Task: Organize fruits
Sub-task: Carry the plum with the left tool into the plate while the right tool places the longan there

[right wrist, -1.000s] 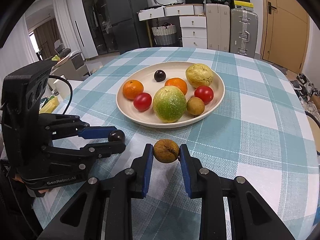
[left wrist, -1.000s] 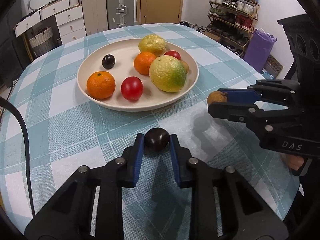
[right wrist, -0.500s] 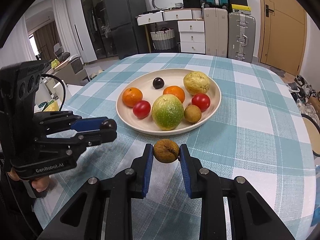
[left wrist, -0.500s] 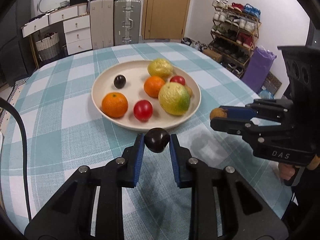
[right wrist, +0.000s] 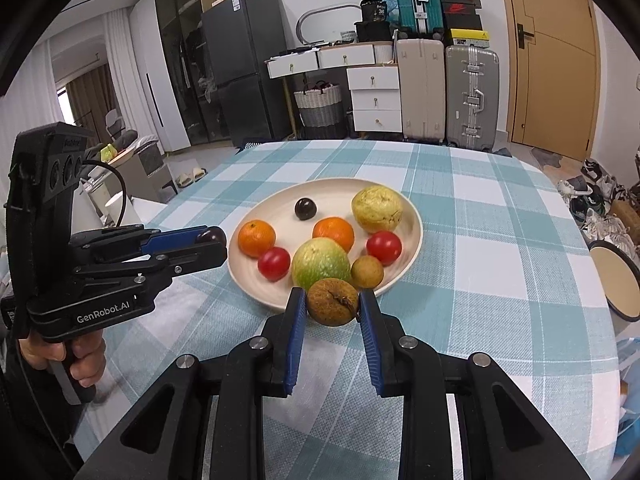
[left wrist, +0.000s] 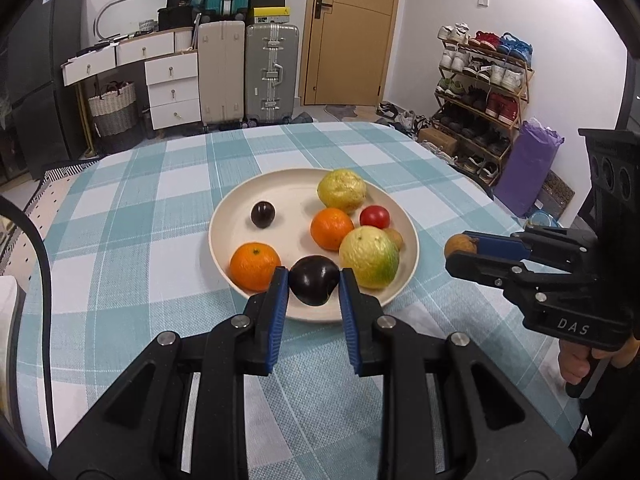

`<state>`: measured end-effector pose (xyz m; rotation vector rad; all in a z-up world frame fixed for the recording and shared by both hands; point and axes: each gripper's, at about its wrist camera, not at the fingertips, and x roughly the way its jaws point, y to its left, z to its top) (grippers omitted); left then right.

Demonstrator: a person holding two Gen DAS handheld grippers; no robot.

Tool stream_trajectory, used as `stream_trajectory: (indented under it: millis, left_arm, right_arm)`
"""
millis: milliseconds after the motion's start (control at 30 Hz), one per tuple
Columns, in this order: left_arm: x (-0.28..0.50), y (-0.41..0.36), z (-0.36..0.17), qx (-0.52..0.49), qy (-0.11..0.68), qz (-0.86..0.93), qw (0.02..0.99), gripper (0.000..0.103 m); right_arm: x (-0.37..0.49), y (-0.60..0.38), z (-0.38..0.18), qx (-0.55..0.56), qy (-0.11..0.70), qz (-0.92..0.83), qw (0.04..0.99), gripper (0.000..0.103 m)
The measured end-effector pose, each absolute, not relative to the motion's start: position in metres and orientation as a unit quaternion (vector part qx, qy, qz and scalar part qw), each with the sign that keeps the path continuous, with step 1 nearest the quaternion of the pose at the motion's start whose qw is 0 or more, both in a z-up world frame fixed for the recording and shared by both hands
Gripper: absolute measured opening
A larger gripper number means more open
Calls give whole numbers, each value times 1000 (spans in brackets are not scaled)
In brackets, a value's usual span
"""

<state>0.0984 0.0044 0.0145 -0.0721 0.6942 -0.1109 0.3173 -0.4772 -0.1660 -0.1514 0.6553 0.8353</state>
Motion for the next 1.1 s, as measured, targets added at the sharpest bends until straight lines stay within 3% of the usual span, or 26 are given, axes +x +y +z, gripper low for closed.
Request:
stream_trajectory:
  millis: [1100]
  left_arm:
    - [148, 16, 39, -47, 308, -33, 950, 23]
  right_arm:
    - [355, -454, -140, -45, 293, 405, 865, 27]
